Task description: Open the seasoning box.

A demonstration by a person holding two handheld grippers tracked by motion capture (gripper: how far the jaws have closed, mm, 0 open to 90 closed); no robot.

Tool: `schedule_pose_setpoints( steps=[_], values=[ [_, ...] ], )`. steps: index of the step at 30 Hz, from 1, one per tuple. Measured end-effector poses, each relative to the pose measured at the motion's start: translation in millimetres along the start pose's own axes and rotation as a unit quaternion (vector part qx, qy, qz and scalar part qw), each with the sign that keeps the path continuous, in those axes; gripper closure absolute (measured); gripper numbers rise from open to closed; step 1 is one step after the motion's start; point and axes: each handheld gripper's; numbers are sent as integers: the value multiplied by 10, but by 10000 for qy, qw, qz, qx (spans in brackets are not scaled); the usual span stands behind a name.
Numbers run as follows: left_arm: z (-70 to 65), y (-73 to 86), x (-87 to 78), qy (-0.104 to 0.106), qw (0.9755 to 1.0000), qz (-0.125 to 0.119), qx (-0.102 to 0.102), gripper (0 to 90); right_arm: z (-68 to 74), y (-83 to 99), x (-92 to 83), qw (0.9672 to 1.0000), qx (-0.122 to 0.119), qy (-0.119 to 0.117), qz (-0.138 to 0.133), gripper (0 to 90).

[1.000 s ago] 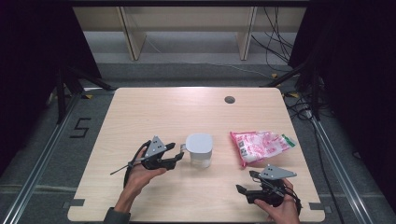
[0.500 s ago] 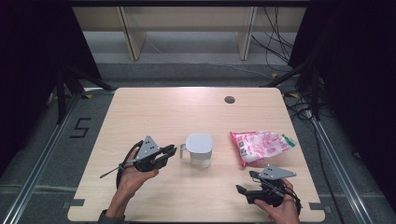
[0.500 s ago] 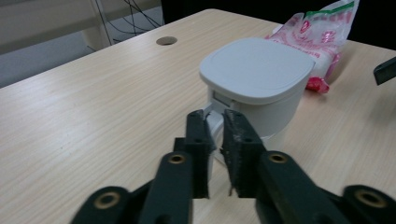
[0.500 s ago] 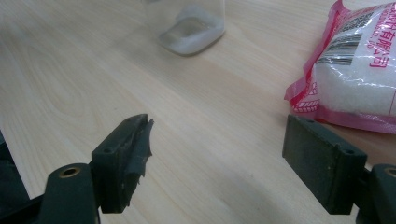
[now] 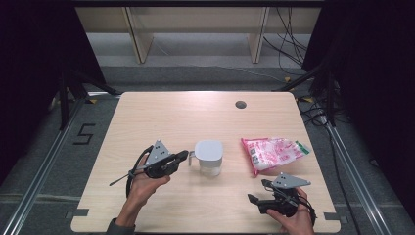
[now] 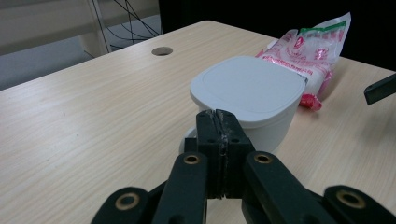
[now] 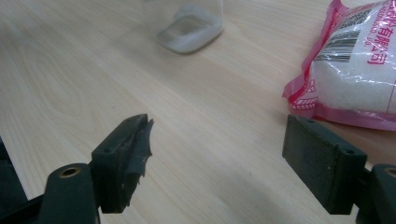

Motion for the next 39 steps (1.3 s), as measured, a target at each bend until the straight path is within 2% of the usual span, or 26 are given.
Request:
schedule_pose_setpoints(
  steps=[3,4,5,6,7,8,12,13,18,20,21,22,23,24,28,29,31,32,33,34,37,38,39],
  values=[
    [-1,-11,12,-21,10000,-33,46,884,-14,7,4,9999,-48,67,-67,241],
    [-6,-20,24,-29,10000,-46,5,884,6,13,-8,9999,80,90,-95,241],
    [-4,-29,33,-27,10000,-78,39,884,-5,8,-10,9999,-32,82,-130,241],
    [-7,-39,39,-6,10000,-76,32,884,-3,6,-13,9999,-43,82,-120,242],
    [-14,-54,45,-8,9999,-106,54,884,-13,-2,-15,9997,-184,122,-127,242],
    [-25,-67,47,-2,9999,-118,21,885,25,6,-25,9999,94,134,-43,242],
    [-36,-114,58,34,9998,-172,97,884,15,7,-12,9998,132,84,-101,242],
    [-43,-130,69,-4,9997,-177,142,889,-13,1,-6,9999,-7,69,-124,242],
    [-33,-147,99,23,9997,-222,71,891,-11,-5,-5,9999,-75,55,-80,247],
    [-26,-171,155,61,9997,-208,130,891,-7,-5,-9,9998,-61,180,-109,247],
    [-24,-176,181,63,9997,-175,128,890,-9,-3,-5,9998,-59,166,-131,247],
    [-19,-178,209,73,9998,-173,81,890,-6,-3,-11,10000,12,61,-65,246],
    [-4,-176,239,94,9998,-171,62,890,-6,-2,-10,10000,17,65,-74,246],
    [-17,-168,260,122,9998,-111,-122,891,-19,-7,-8,10000,-55,42,-60,244],
    [17,-160,316,67,10000,-58,3,890,4,-3,0,9999,11,83,-117,245],
    [20,-156,325,29,10000,-37,-33,890,4,-4,0,9999,-1,99,-120,245],
    [47,-144,350,106,9999,-11,37,890,1,-9,-5,9998,-77,171,-117,245],
    [47,-144,350,106,9999,-11,37,890,-3,-14,7,9999,-85,42,-117,245],
    [40,-147,364,65,10000,-35,-46,890,22,-9,-8,9999,72,131,-81,245],
    [40,-147,364,65,10000,-35,-46,890,22,-9,-8,9999,72,131,-81,245],
    [56,-142,362,67,9999,-38,-87,889,0,-36,10,9999,-81,94,-120,268],
    [56,-142,362,67,9999,-38,-87,890,7,-50,24,9998,-101,24,-167,280],
    [70,-144,357,54,10000,-30,-49,889,25,-67,25,9997,-87,55,-202,280]
  ],
)
Point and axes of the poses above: each handheld gripper's, and its own axes: x roughly forward along the jaws, y roughly out of its underside, z roughly to its left, and after that the axes turned 6 degrees about x, right-handed
